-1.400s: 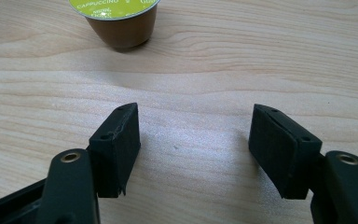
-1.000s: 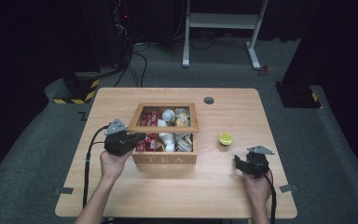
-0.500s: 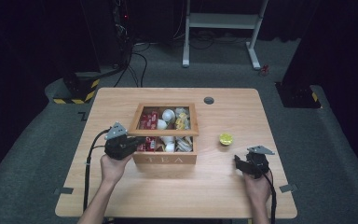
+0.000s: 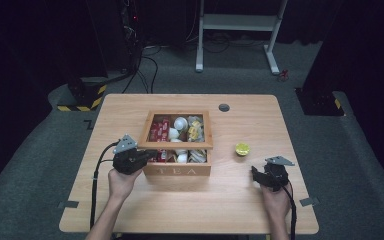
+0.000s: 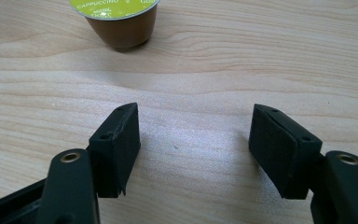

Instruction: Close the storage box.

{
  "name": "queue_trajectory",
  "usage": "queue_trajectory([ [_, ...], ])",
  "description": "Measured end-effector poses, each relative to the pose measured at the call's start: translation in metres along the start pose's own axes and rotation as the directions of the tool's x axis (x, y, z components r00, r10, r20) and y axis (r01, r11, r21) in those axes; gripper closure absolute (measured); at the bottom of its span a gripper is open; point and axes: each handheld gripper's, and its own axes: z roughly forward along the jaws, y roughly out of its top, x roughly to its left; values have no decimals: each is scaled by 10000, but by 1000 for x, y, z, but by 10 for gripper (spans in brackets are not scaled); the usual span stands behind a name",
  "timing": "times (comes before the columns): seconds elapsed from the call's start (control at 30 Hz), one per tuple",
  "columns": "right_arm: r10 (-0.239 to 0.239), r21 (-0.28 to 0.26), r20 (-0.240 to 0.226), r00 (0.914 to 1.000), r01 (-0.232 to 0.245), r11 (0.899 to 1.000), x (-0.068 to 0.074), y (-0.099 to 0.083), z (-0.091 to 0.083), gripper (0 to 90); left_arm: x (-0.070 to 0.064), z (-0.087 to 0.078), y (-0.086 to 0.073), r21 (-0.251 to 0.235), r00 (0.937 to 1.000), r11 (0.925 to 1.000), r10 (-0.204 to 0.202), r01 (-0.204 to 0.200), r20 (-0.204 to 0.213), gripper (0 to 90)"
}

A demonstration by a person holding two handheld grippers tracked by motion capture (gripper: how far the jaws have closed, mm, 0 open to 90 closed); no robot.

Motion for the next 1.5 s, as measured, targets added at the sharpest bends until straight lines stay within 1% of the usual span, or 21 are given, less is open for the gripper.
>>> queue_trajectory([
  [0.23, -4, 0, -1, 10000, 4, 10000, 0, 0, 0, 335, -1, 2, -5, 37, 9999, 9999, -138, 138, 38, 867],
  [0.37, 0, 2, -1, 10000, 0, 10000, 0, 0, 0, 335, -1, 2, -7, 48, 10000, 10000, -57, 57, 21, 866],
  [0.53, -2, 0, 1, 10000, 2, 10000, 0, 0, 0, 335, -2, 4, -11, 141, 9999, 9998, -106, 106, 53, 860],
  [0.67, 1, 1, 1, 10000, -1, 10000, 0, 0, 0, 335, -2, 4, -13, 192, 10000, 9998, -28, 28, 4, 856],
  [0.73, -3, -1, -3, 10000, 3, 10000, 0, 0, 0, 335, -2, 4, -14, 231, 10000, 9997, -85, 84, 52, 853],
  [0.77, -1, -2, -9, 10000, 1, 10000, 0, 0, 0, 335, -2, 5, -15, 269, 10000, 9996, 3, -4, 9, 852],
  [1.0, -1, 2, 0, 10000, 1, 10000, 0, 0, 0, 335, -4, 7, -21, 457, 10000, 9990, 9, -9, -3, 847],
  [1.13, -3, 0, -1, 10000, 3, 10000, 0, 0, 0, 335, -5, 7, -22, 448, 10000, 9990, 25, -27, 35, 841],
  [1.17, 2, 1, 0, 10000, -2, 10000, 0, 0, 0, 335, -5, 7, -23, 422, 9999, 9991, 91, -92, 45, 841],
  [1.3, -2, 2, -1, 10000, 2, 10000, 0, 0, 0, 334, -6, 8, -26, 414, 10000, 9991, 5, -9, 94, 840],
  [1.37, 2, -1, -8, 10000, -2, 10000, 0, 0, 0, 334, -5, 8, -27, 445, 9999, 9990, 58, -62, 89, 840],
  [1.5, -2, 2, -1, 10000, 2, 10000, 0, 0, 0, 334, -6, 9, -29, 460, 9999, 9989, -6, 1, 109, 840],
])
